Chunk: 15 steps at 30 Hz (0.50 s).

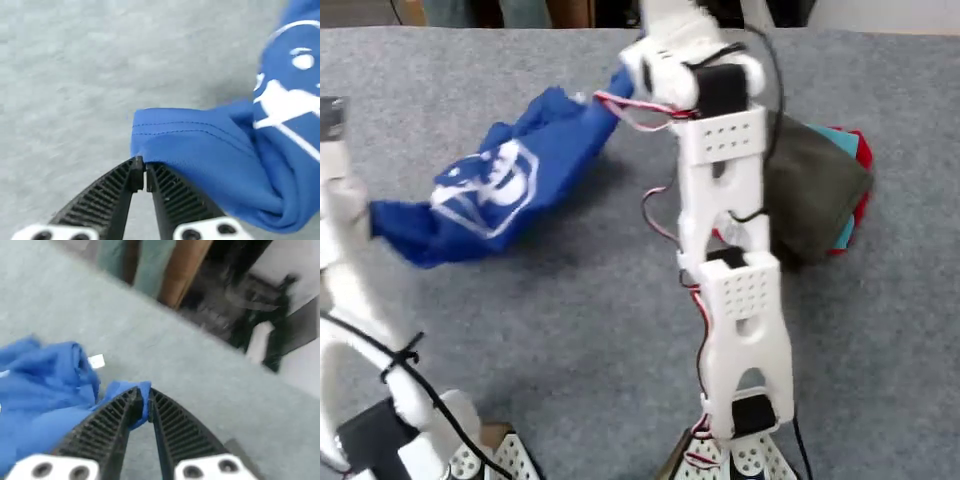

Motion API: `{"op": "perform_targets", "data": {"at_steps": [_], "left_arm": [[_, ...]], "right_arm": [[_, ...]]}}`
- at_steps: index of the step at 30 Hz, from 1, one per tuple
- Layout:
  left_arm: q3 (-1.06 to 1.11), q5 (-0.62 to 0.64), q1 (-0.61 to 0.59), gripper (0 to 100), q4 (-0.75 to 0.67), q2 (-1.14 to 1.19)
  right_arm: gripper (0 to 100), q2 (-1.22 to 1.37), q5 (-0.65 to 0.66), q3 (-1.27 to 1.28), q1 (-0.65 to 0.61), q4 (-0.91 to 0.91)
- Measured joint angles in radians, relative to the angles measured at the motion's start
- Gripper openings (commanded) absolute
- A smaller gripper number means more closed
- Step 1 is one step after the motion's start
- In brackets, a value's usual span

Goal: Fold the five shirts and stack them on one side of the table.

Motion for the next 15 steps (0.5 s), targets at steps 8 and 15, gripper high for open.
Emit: {"op": "perform_targets", "data": {"at_steps": [8,15], "left_arm": [[0.017,-0.299,-0.273,3,0.000,0.000],[0.104,-0.611,-0.488,3,0.000,0.000]], "right_arm": [[1.5,0.221,-0.015,0.000,-0.002,0.006],[1.5,0.305,-0.104,0.000,0.029,0.064]]}}
